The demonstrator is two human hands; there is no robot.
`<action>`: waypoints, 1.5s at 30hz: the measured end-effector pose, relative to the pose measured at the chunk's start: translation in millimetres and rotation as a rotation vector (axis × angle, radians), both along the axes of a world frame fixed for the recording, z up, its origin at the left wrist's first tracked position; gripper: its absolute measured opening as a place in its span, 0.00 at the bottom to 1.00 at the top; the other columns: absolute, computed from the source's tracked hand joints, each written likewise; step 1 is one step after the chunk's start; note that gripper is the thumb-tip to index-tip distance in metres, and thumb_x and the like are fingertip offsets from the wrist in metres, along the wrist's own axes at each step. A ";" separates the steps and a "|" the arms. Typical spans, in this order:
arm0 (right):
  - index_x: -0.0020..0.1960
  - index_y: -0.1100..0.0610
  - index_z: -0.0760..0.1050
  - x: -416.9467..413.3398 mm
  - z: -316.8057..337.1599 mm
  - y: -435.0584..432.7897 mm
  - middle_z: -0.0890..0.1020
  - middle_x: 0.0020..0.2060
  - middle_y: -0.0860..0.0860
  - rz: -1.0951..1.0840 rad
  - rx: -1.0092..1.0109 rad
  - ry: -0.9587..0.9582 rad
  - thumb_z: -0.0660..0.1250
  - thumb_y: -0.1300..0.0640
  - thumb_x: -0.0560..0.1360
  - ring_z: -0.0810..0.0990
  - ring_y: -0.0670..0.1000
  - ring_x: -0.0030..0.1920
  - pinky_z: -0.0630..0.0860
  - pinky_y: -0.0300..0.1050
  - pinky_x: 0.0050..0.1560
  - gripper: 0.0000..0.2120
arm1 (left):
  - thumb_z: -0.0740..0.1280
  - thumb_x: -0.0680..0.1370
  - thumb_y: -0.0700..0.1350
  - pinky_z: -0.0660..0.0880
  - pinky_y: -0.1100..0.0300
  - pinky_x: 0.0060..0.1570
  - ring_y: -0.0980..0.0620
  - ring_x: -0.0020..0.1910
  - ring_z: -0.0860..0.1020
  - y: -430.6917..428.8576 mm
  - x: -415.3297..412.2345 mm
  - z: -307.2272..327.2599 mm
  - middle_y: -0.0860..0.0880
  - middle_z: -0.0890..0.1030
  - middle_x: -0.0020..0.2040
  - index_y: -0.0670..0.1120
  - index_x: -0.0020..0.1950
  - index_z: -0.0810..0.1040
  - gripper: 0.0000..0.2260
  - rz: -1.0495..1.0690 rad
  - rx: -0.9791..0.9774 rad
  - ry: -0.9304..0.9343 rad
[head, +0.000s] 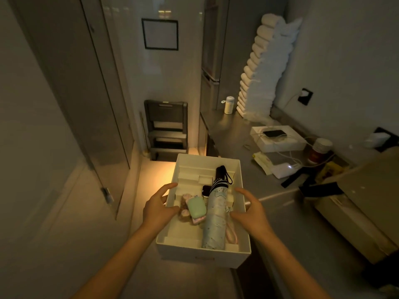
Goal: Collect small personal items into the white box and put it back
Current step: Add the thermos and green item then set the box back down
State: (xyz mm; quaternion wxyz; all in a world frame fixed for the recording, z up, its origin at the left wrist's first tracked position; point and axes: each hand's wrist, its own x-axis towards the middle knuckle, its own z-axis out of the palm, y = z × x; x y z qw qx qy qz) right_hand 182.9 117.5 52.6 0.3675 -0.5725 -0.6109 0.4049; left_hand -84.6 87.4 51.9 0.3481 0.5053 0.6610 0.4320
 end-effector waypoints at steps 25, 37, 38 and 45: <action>0.64 0.40 0.70 -29.7 -18.0 422.5 0.78 0.47 0.37 -0.086 -0.017 -0.016 0.76 0.58 0.65 0.80 0.45 0.48 0.80 0.47 0.48 0.32 | 0.75 0.67 0.41 0.79 0.43 0.52 0.47 0.56 0.77 443.8 -32.6 -18.9 0.54 0.75 0.60 0.61 0.62 0.73 0.28 -0.023 -0.017 0.052; 0.63 0.37 0.69 -80.4 -43.7 579.6 0.79 0.57 0.46 -0.379 -0.064 0.044 0.77 0.58 0.65 0.80 0.49 0.53 0.80 0.54 0.52 0.33 | 0.76 0.68 0.40 0.78 0.48 0.54 0.47 0.60 0.74 667.9 -71.8 -28.8 0.53 0.76 0.61 0.61 0.62 0.73 0.27 -0.295 -0.010 0.073; 0.63 0.36 0.69 -85.1 -43.6 590.2 0.79 0.57 0.46 -0.412 -0.068 0.043 0.77 0.57 0.65 0.80 0.49 0.53 0.80 0.54 0.52 0.33 | 0.76 0.68 0.41 0.77 0.47 0.55 0.48 0.60 0.74 685.2 -74.8 -27.4 0.54 0.76 0.59 0.61 0.62 0.73 0.27 -0.326 -0.009 0.082; 0.61 0.32 0.69 -98.0 -47.6 642.6 0.81 0.53 0.45 -0.610 -0.123 0.095 0.76 0.56 0.66 0.82 0.48 0.50 0.82 0.54 0.47 0.32 | 0.74 0.67 0.39 0.77 0.52 0.54 0.54 0.57 0.76 787.1 -68.5 -19.1 0.61 0.75 0.56 0.62 0.61 0.74 0.27 -0.525 -0.018 0.133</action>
